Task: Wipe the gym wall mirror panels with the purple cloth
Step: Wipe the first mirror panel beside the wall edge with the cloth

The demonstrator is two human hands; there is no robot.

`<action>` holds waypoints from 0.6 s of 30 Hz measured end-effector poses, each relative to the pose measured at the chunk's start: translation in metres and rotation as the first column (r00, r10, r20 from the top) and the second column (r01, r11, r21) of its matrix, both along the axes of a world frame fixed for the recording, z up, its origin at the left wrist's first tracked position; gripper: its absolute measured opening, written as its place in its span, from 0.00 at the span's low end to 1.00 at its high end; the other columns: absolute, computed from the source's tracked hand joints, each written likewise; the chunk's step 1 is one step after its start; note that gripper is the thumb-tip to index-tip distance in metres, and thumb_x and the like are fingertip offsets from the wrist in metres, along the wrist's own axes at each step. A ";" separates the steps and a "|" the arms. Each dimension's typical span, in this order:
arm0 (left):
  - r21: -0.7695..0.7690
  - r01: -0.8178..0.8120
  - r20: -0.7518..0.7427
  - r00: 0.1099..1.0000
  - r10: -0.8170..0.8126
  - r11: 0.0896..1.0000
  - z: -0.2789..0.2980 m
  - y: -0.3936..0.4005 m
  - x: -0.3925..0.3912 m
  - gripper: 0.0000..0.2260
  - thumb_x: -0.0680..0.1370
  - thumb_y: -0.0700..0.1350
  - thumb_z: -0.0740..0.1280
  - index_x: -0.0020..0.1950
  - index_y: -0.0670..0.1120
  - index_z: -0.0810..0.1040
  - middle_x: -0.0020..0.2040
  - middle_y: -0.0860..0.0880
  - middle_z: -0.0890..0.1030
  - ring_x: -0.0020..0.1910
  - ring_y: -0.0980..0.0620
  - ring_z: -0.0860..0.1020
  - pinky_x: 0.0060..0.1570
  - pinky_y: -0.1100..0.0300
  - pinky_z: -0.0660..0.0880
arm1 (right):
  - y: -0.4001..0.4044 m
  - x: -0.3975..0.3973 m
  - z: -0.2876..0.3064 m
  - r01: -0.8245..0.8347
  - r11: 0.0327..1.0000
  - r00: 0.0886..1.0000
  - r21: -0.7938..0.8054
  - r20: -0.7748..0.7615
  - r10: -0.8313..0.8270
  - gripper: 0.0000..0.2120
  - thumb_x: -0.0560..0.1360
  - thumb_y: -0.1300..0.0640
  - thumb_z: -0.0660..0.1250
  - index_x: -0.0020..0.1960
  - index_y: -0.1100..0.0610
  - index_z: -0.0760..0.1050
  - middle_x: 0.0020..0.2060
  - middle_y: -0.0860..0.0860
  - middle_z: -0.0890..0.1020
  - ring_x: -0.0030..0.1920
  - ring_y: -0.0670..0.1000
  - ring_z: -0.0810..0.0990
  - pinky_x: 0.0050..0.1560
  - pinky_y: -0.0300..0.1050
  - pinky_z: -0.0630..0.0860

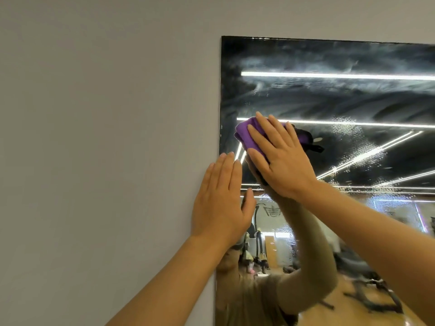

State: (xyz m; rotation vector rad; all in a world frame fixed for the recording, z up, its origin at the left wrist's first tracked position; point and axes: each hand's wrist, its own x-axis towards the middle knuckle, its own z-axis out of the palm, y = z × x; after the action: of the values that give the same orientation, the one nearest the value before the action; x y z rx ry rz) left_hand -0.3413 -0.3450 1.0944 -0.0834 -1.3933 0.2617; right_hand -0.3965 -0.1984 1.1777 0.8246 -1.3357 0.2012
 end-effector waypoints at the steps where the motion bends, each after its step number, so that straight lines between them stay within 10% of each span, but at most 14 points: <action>1: 0.001 0.002 -0.003 1.000 -0.002 1.000 -0.001 0.000 -0.001 0.28 0.79 0.54 0.56 0.74 0.39 0.71 0.72 0.40 0.74 0.72 0.41 0.72 0.70 0.47 0.62 | 0.001 0.001 0.002 0.030 0.999 0.998 0.034 0.051 -0.032 0.30 0.83 0.40 0.40 0.80 0.52 0.53 0.81 0.52 0.56 0.82 0.55 0.50 0.79 0.49 0.38; 18: 0.043 -0.013 0.047 0.999 0.011 0.999 -0.009 -0.004 -0.006 0.28 0.85 0.56 0.45 0.77 0.40 0.66 0.76 0.41 0.69 0.75 0.42 0.67 0.71 0.45 0.60 | -0.041 0.026 0.046 0.122 0.992 0.984 0.017 0.128 -0.123 0.30 0.81 0.44 0.38 0.83 0.49 0.49 0.82 0.49 0.50 0.82 0.54 0.44 0.78 0.49 0.35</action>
State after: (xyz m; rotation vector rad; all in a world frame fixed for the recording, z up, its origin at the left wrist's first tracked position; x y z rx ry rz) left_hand -0.3474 -0.3494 1.0852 -0.0458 -1.4452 0.2405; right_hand -0.3704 -0.2390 1.2235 0.7443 -1.5051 0.1536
